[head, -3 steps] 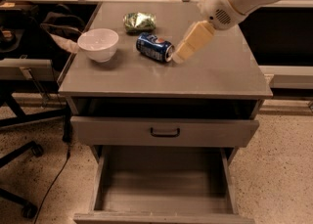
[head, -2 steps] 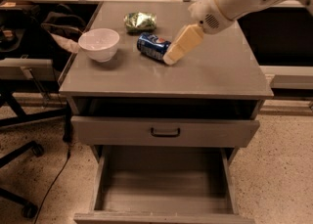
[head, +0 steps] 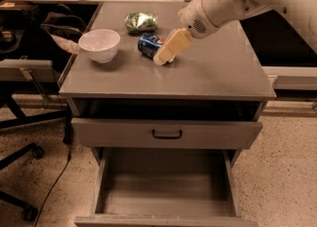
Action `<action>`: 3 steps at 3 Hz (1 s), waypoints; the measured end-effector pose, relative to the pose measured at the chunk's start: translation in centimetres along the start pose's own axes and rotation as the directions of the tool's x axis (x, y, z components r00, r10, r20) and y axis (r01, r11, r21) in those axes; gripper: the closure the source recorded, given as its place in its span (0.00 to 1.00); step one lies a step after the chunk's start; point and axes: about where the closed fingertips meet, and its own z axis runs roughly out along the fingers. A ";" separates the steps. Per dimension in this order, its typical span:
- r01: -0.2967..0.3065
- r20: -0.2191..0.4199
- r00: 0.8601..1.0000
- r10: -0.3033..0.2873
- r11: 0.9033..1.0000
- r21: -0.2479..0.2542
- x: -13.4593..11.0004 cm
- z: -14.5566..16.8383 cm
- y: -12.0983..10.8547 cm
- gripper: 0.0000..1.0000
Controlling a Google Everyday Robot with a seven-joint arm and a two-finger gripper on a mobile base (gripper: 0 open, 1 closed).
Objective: Place pepsi can into middle drawer
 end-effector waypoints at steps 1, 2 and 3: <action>-0.024 -0.013 1.000 0.024 0.999 -0.030 0.6 2.2 -0.1 0.00; -0.028 -0.004 1.000 0.028 0.999 -0.026 0.8 2.4 -0.3 0.00; -0.038 0.023 0.999 0.038 0.999 -0.012 1.1 2.9 -0.7 0.00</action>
Offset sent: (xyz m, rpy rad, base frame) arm 0.0079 0.0073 -0.0152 0.0019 0.0331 0.0022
